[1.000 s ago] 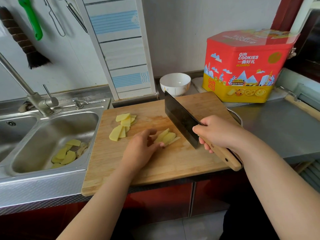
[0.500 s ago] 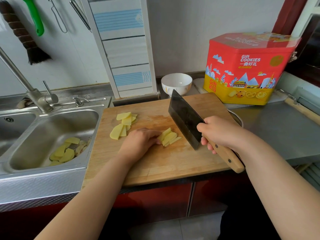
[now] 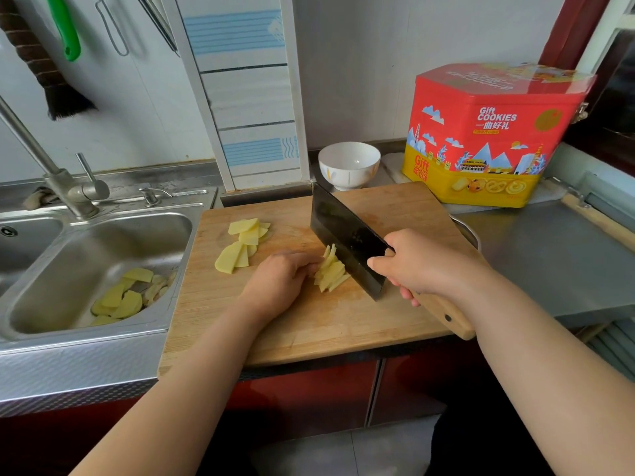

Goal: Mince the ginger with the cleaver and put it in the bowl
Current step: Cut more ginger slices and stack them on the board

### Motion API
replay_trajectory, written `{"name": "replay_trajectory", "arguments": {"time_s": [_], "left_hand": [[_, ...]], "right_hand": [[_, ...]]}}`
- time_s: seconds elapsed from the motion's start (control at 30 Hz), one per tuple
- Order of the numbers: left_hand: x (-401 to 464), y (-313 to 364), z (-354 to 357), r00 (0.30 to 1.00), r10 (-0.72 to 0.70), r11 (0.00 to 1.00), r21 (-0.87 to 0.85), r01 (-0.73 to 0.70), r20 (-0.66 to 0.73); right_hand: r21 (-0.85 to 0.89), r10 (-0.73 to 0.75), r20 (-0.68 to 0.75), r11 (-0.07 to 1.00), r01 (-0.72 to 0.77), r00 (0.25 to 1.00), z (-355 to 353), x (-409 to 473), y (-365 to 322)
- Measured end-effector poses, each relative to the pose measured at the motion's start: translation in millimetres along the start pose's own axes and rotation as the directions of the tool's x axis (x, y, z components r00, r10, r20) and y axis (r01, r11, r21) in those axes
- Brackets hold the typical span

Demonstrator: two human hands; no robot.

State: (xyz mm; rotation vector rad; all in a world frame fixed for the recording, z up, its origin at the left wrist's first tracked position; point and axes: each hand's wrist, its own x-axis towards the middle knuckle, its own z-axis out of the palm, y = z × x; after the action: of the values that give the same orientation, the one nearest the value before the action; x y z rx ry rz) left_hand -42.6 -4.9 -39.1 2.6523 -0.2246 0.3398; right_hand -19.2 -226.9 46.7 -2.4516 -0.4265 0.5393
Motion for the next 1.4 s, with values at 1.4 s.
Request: {"name": "replay_trajectory", "arguments": {"time_s": [1.4], "left_hand": [[8, 27, 23, 0.998, -0.008, 0.999, -0.033, 0.006, -0.056]], "right_hand": [[-0.167, -0.028, -0.036, 0.986, 0.021, 0.999, -18, -8, -13]]}}
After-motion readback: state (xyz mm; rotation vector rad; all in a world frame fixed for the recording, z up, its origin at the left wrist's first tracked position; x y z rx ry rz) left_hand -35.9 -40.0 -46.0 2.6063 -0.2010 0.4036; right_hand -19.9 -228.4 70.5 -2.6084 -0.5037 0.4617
